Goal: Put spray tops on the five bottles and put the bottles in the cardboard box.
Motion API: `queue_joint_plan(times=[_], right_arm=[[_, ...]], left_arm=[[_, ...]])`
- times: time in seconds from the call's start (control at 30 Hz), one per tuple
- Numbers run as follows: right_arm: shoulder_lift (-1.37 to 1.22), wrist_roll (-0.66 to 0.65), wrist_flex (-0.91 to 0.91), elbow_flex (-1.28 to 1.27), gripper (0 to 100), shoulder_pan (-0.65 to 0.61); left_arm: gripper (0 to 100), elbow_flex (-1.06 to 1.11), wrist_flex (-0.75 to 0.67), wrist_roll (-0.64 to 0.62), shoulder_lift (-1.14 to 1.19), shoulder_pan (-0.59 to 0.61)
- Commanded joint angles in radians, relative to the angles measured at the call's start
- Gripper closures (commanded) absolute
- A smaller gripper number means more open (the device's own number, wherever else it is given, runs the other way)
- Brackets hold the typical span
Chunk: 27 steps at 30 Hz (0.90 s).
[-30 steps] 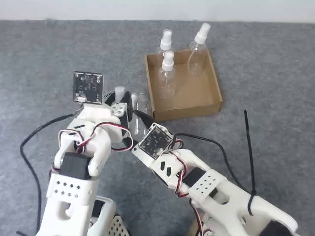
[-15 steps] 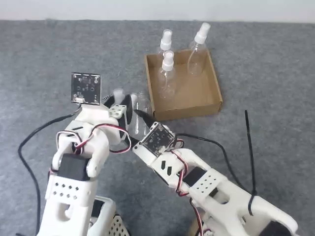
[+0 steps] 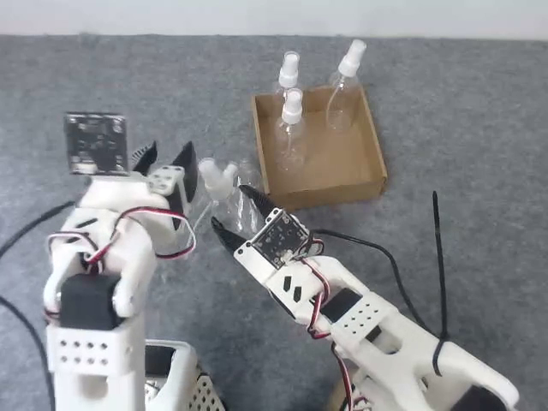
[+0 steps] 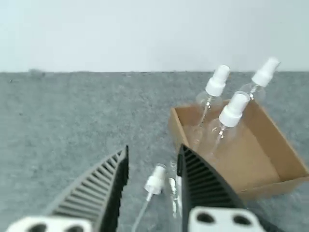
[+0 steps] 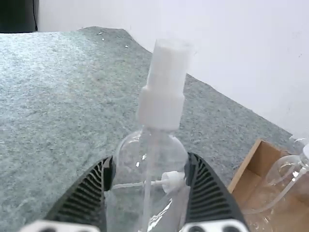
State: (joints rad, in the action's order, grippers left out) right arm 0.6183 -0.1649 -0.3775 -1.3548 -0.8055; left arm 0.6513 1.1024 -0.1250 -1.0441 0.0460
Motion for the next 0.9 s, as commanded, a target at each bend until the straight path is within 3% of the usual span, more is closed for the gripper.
queue_joint_plan(times=[0.0, 0.23, 0.63, 0.87], right_arm=[[0.004, 0.012, -0.024, 0.012, 99.2, 0.013], [0.004, 0.012, -0.022, 0.011, 99.2, 0.015], [-0.001, 0.012, -0.022, 0.014, 99.2, 0.015], [-0.002, 0.012, -0.021, 0.020, 99.2, 0.041]], left_arm=[[85, -0.005, -0.060, 0.034, 0.069, 0.011], [85, 0.004, -0.114, 0.048, 0.222, 0.006], [85, 0.062, -0.058, 0.104, 0.224, -0.040], [85, -0.027, -0.049, 0.032, 0.222, 0.055]])
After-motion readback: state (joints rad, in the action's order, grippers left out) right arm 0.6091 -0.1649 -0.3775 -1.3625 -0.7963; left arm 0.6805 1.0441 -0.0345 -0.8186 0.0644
